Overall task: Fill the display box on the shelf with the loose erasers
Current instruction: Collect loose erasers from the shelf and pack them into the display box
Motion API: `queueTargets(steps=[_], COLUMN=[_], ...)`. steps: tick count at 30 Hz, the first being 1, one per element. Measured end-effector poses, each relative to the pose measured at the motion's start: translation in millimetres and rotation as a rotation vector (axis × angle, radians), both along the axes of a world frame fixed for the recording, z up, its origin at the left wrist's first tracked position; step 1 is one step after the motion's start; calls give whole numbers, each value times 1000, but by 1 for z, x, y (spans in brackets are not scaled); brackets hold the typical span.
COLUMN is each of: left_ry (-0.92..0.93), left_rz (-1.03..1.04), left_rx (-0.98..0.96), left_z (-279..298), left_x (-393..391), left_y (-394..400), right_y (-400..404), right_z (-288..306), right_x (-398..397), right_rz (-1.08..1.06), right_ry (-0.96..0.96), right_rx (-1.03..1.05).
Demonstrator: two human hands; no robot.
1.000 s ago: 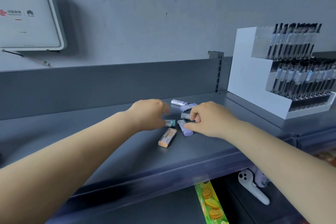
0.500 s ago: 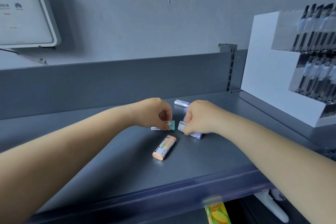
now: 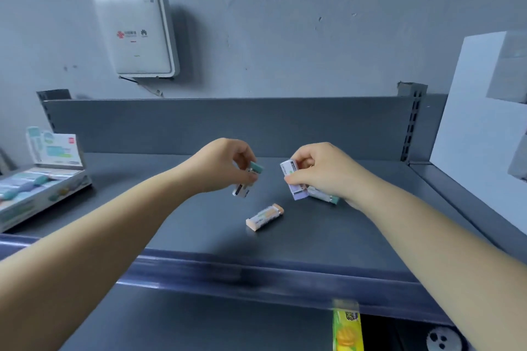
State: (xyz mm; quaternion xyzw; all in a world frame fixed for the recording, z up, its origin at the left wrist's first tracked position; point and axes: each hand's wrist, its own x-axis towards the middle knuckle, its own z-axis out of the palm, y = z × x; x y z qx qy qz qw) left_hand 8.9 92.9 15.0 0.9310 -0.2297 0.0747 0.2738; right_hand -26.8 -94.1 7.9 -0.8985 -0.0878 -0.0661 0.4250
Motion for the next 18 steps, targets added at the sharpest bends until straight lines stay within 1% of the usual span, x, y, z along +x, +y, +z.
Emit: queueTargets(steps=[4, 12, 18], left_ry=[-19, -23, 11], left_rz=[126, 247, 346], left_rx=[-112, -292, -436], left_z=[-4, -3, -2], left_x=[-26, -69, -93], left_y=[24, 71, 127], right_y=[17, 67, 117], right_z=[-4, -2, -5], right_x=[-4, -20, -27], right_rz=[87, 249, 350], right_ry=[-30, -33, 24], right_rx=[72, 237, 331])
